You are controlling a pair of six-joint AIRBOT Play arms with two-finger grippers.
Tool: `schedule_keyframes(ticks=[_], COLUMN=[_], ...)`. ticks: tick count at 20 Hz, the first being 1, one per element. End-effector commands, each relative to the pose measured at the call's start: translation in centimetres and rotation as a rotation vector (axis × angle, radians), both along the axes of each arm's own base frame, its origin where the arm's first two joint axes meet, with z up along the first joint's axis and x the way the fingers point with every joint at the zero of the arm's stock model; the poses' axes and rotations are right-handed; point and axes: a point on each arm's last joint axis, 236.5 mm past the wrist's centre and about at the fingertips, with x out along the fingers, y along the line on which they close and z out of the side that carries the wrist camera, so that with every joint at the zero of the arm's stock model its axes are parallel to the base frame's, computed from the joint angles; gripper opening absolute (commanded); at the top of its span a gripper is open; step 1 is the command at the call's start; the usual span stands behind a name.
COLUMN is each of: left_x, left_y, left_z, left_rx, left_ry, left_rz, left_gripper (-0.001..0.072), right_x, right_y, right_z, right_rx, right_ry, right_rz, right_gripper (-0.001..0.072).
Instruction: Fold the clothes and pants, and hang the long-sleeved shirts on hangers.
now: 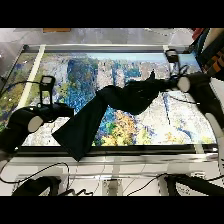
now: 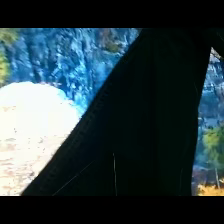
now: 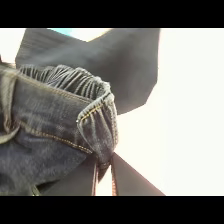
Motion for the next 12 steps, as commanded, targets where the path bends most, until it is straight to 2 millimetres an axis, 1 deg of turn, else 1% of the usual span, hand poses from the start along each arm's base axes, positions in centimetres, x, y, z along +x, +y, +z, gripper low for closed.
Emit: schedule_keyframes(ticks=[1, 2, 4, 5, 6, 7, 8, 10, 12], left_x=[-1.9, -2.2, -3.2, -4.2, -5.2, -6.1, -6.6, -8.4, -10.9], left_y=[-3.7, -3.9, -3.5, -3.4, -3.6, -3.7, -3.1, -0.3, 2.1], left_z=[-3.1, -3.1, -3.1, -3.4, -3.6, -3.9, -4.4, -6.5, -8.5], left_rx=[-0.133, -0.139, -0.193, -0.232, -0.286, -0.350, -0.392, -0.399, -0.388], left_ry=[0.113, 0.115, 0.173, 0.228, 0.275, 0.311, 0.328, 0.367, 0.408], left_rz=[-0.078, -0.102, -0.085, -0.087, -0.093, -0.081, -0.035, 0.093, 0.173], left_gripper=[0.0024, 0.0024, 0.0023, 0.0023, 0.0023, 0.0023, 0.0023, 0.0024, 0.0025], right_x=[-1.6, -1.7, -2.7, -3.4, -3.9, -4.1, -4.2, -4.0, -3.6], right_y=[-7.7, -9.8, -13.6, -15.2, -16.3, -17.0, -17.3, -17.1, -16.8], right_z=[-0.3, -0.1, -0.3, -0.4, -0.6, -0.6, -0.6, -0.6, -0.5], right_rx=[-0.007, -0.018, -0.027, -0.023, -0.014, -0.007, -0.012, -0.041, -0.031], right_ry=[0.061, 0.053, 0.066, 0.078, 0.087, 0.089, 0.088, 0.089, 0.075], right_rz=[-0.147, -0.178, -0.248, -0.289, -0.318, -0.338, -0.337, -0.289, -0.272], right_gripper=[0.0041, 0.0041, 0.0041, 0.0041, 0.0041, 0.0041, 0.0042, 0.0042, 0.0042])
